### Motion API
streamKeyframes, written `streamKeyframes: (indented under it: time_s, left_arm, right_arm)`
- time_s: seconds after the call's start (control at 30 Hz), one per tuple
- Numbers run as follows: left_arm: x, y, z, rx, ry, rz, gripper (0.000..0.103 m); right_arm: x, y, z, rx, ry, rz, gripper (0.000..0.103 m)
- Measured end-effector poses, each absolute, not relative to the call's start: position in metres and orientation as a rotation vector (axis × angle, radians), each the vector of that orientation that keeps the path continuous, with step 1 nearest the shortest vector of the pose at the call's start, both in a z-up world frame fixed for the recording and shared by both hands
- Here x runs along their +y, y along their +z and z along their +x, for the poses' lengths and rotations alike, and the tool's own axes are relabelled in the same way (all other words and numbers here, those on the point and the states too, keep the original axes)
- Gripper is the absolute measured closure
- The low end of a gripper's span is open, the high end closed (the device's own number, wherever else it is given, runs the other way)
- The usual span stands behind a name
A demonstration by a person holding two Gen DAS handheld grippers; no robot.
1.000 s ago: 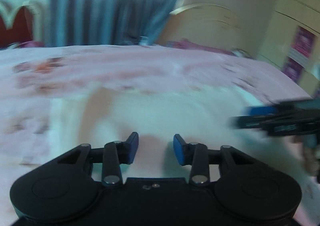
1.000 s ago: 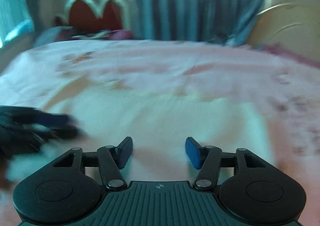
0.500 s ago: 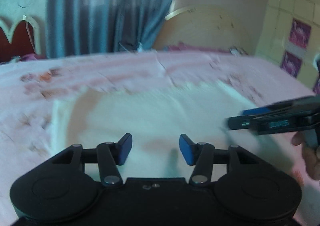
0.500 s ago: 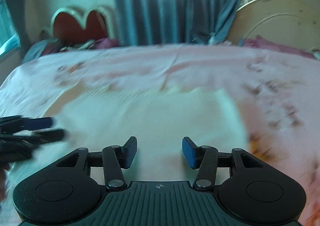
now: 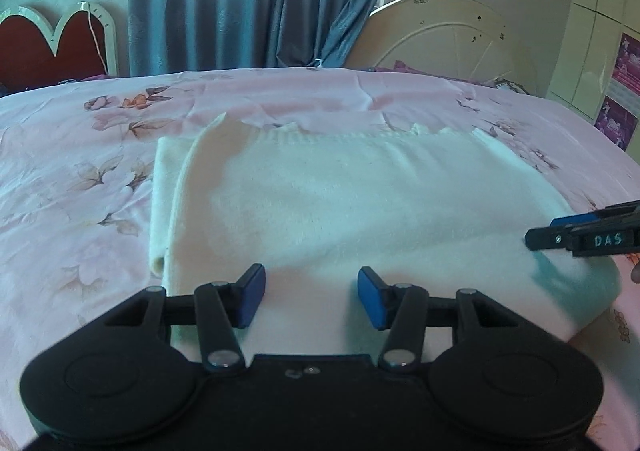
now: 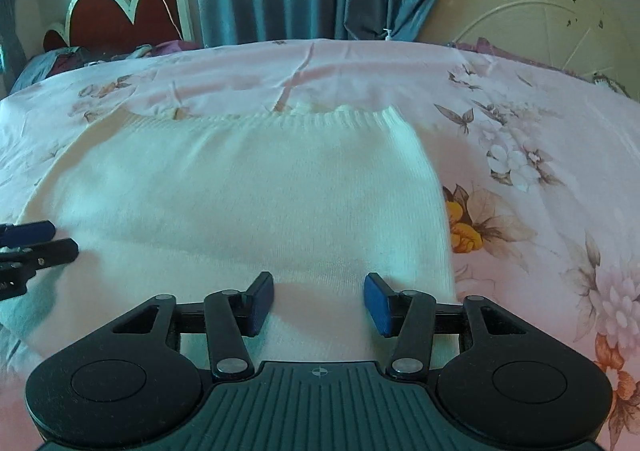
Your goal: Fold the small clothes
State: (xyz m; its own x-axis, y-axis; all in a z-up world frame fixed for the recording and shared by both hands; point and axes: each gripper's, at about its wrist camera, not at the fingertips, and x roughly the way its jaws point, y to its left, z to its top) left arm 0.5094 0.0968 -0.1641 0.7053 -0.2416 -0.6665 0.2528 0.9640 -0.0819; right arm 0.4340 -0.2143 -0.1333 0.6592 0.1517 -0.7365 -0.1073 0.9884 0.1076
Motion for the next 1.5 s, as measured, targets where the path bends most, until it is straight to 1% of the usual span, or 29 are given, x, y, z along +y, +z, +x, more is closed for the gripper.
streamKeyframes:
  time_s: [0.23, 0.53, 0.7, 0.87, 0.9, 0.93, 0.97, 1.0, 1.17, 1.27, 1.33, 1.43, 1.5]
  left_arm:
    - [0.085, -0.147, 0.493, 0.710, -0.282, -0.009, 0.053]
    - [0.074, -0.156, 0.466, 0.752, -0.237, -0.013, 0.053]
    - [0.085, -0.159, 0.455, 0.758, -0.207, 0.019, 0.053]
    - [0.115, -0.159, 0.448, 0.755, -0.128, 0.027, 0.053]
    - [0.122, -0.160, 0.447, 0.757, -0.114, 0.025, 0.054]
    - [0.128, -0.160, 0.447, 0.757, -0.109, 0.016, 0.055]
    - [0.133, -0.159, 0.446, 0.753, -0.109, 0.001, 0.056]
    - [0.135, -0.159, 0.445, 0.752, -0.111, 0.000, 0.056]
    - [0.134, -0.158, 0.447, 0.746, -0.108, 0.002, 0.058]
    - [0.134, -0.162, 0.447, 0.753, -0.112, 0.021, 0.058]
    - [0.136, -0.160, 0.448, 0.755, -0.113, 0.013, 0.058]
    - [0.138, -0.160, 0.448, 0.762, -0.124, 0.028, 0.059]
    - [0.139, -0.161, 0.448, 0.762, -0.126, 0.021, 0.058]
  right_arm:
    - [-0.181, -0.114, 0.412, 0.809, 0.269, 0.108, 0.053]
    - [-0.150, -0.129, 0.384, 0.859, 0.352, 0.108, 0.053]
    - [-0.167, -0.132, 0.375, 0.859, 0.331, 0.084, 0.053]
    - [-0.225, -0.134, 0.360, 0.844, 0.145, 0.119, 0.053]
    - [-0.238, -0.136, 0.357, 0.846, 0.115, 0.138, 0.065]
    - [-0.249, -0.139, 0.355, 0.856, 0.099, 0.154, 0.074]
    - [-0.258, -0.142, 0.354, 0.863, 0.083, 0.168, 0.087]
    - [-0.263, -0.143, 0.354, 0.864, 0.086, 0.186, 0.092]
    - [-0.262, -0.128, 0.353, 0.816, 0.085, 0.199, 0.093]
    - [-0.256, -0.141, 0.358, 0.887, 0.090, 0.144, 0.093]
    - [-0.256, -0.138, 0.359, 0.883, 0.090, 0.130, 0.093]
    - [-0.261, -0.129, 0.352, 0.835, 0.089, 0.181, 0.093]
    - [-0.259, -0.138, 0.358, 0.895, 0.087, 0.154, 0.093]
